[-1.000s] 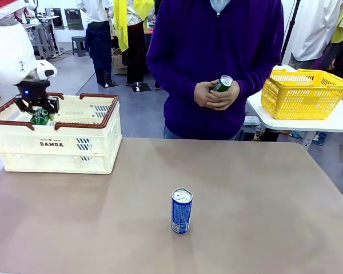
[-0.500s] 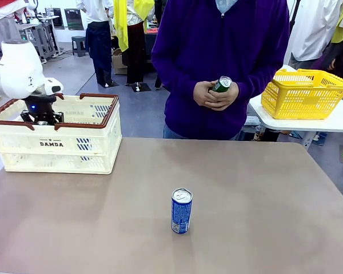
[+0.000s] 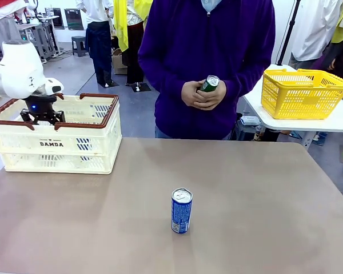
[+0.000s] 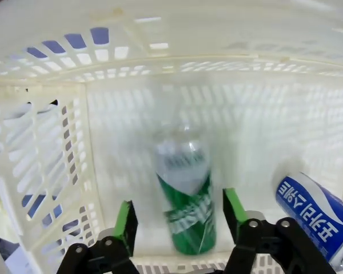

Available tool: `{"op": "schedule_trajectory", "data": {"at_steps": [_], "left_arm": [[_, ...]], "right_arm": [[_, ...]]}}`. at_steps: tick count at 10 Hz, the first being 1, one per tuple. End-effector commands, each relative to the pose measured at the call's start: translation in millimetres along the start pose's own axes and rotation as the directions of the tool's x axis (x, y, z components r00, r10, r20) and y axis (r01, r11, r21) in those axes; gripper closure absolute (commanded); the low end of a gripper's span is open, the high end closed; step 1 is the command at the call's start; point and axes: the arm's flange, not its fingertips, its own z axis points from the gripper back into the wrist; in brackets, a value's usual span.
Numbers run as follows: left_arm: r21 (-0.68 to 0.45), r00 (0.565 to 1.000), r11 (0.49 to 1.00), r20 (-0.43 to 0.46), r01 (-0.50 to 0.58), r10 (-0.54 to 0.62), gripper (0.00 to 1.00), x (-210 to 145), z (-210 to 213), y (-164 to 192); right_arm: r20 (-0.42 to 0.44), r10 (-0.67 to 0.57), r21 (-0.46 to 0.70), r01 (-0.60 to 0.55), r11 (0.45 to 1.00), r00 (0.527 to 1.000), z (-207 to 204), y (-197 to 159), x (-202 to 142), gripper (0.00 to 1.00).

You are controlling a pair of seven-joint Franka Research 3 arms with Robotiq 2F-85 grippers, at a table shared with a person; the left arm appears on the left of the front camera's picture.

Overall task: Place the drinks into the Shopping basket.
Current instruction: Pick up one drink and place it into the Shopping basket.

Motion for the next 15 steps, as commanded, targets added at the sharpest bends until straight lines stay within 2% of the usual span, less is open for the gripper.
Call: {"op": "schedule_trajectory", "data": {"at_steps": [1, 3, 4, 5, 6, 8, 9, 10, 11, 12, 13, 14, 15], "left_arm": [[-0.02, 1.0, 1.0, 0.009, -0.006, 0.006, 0.0, 3.5, 5.2, 2.4], [-0.042, 0.998, 0.999, 0.059, -0.005, 0.008, 0.0, 1.6, 44.8, 11.0], [-0.065, 0.994, 0.997, 0.107, -0.031, 0.038, 0.0, -1.5, 85.0, 19.9], [-0.169, 0.986, 0.985, 0.154, -0.033, 0.059, 0.0, -11.9, 141.6, 34.1], [-0.225, 0.983, 0.974, 0.168, -0.037, 0.076, 0.0, -29.3, 189.4, 48.0], [-0.332, 0.988, 0.942, 0.122, -0.048, 0.094, 0.0, -60.6, 260.2, 88.9], [-0.439, 0.994, 0.898, 0.077, -0.041, 0.083, 0.0, -74.9, 287.0, 123.6], [-0.609, 0.997, 0.792, 0.071, 0.029, 0.019, 0.0, -89.6, 302.1, 158.6], [-0.716, 0.989, 0.698, 0.085, -0.023, 0.119, 0.0, -103.1, 303.9, 195.1], [-0.785, 0.984, 0.617, 0.066, -0.052, 0.166, 0.0, -117.0, 293.7, 227.3], [-0.86, 0.974, 0.508, 0.077, -0.043, 0.212, 0.0, -129.7, 278.1, 256.6], [-0.905, 0.972, 0.426, 0.1, -0.001, 0.214, 0.0, -140.9, 256.4, 275.0], [-0.789, 0.976, 0.614, 0.118, -0.021, 0.186, 0.0, -145.4, 294.9, 235.3]], "right_arm": [[-0.008, -0.002, -0.002, 0.002, 1.0, 1.0, 1.8, 1.8, -1.3, 0.0], [-0.008, -0.002, -0.002, 0.002, 1.0, 1.0, 1.8, 1.8, -1.3, 0.0], [-0.008, -0.002, -0.002, 0.002, 1.0, 1.0, 1.8, 1.8, -1.3, 0.0], [-0.008, -0.002, -0.002, 0.002, 1.0, 1.0, 1.8, 1.8, -1.3, 0.0], [-0.008, -0.002, -0.002, 0.002, 1.0, 1.0, 1.8, 1.8, -1.3, 0.0], [-0.008, -0.002, -0.002, 0.002, 1.0, 1.0, 1.8, 1.8, -1.3, 0.0], [-0.008, -0.002, -0.002, 0.002, 1.0, 1.0, 1.8, 1.8, -1.3, 0.0], [-0.008, -0.002, -0.002, 0.002, 1.0, 1.0, 1.8, 1.8, -1.3, 0.0], [-0.008, -0.002, -0.002, 0.002, 1.0, 1.0, 1.8, 1.8, -1.3, 0.0], [-0.008, -0.002, -0.002, 0.002, 1.0, 1.0, 1.8, 1.8, -1.3, 0.0], [-0.008, -0.002, -0.002, 0.002, 1.0, 1.0, 1.8, 1.8, -1.3, 0.0], [-0.008, -0.002, -0.002, 0.002, 1.0, 1.0, 1.8, 1.8, -1.3, 0.0], [-0.008, -0.002, -0.002, 0.002, 1.0, 1.0, 1.8, 1.8, -1.3, 0.0]]}}
